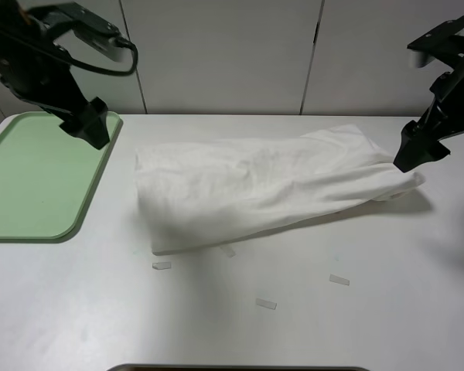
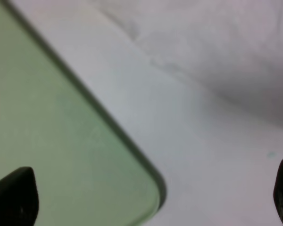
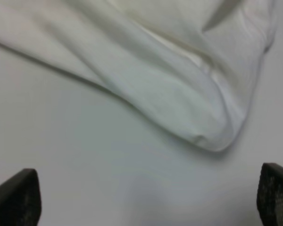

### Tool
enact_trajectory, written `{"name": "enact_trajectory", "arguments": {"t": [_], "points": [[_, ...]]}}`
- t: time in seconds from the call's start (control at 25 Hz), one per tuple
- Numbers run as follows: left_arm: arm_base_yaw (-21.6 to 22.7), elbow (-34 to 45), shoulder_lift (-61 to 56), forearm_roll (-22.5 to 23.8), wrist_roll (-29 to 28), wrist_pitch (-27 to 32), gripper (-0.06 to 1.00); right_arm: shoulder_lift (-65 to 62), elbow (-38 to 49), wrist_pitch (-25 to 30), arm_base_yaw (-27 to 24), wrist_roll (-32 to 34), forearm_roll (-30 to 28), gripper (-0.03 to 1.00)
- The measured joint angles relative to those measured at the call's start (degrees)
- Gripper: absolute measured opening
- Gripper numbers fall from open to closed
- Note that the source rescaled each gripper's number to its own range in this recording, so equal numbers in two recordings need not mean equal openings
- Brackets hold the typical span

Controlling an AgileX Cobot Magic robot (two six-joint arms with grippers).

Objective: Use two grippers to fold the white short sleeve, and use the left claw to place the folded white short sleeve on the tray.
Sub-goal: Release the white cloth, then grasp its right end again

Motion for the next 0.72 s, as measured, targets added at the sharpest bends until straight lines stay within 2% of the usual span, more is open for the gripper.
{"name": "enact_trajectory", "arguments": {"t": [0.04, 0.08, 0.2, 0.36, 0.72], "points": [[0.0, 0.0, -0.9, 0.8, -1.3, 0.7, 1.00, 0.0, 0.0, 0.0, 0.0, 0.0, 0.0, 1.00], [0.0, 0.0, -5.8, 4.4, -6.1, 4.2, 1.00, 0.0, 0.0, 0.0, 0.0, 0.0, 0.6, 1.00], [0.0, 0.1, -11.6, 7.1, -10.9, 7.5, 1.00, 0.0, 0.0, 0.1, 0.0, 0.0, 2.2, 1.00], [0.0, 1.2, -16.3, 7.4, -13.2, 8.5, 1.00, 0.0, 0.0, 0.2, 0.0, 0.0, 4.1, 1.00], [0.0, 13.7, -39.2, 7.5, -21.1, 10.2, 1.00, 0.0, 0.0, 0.2, 0.0, 0.2, 5.3, 1.00]]}}
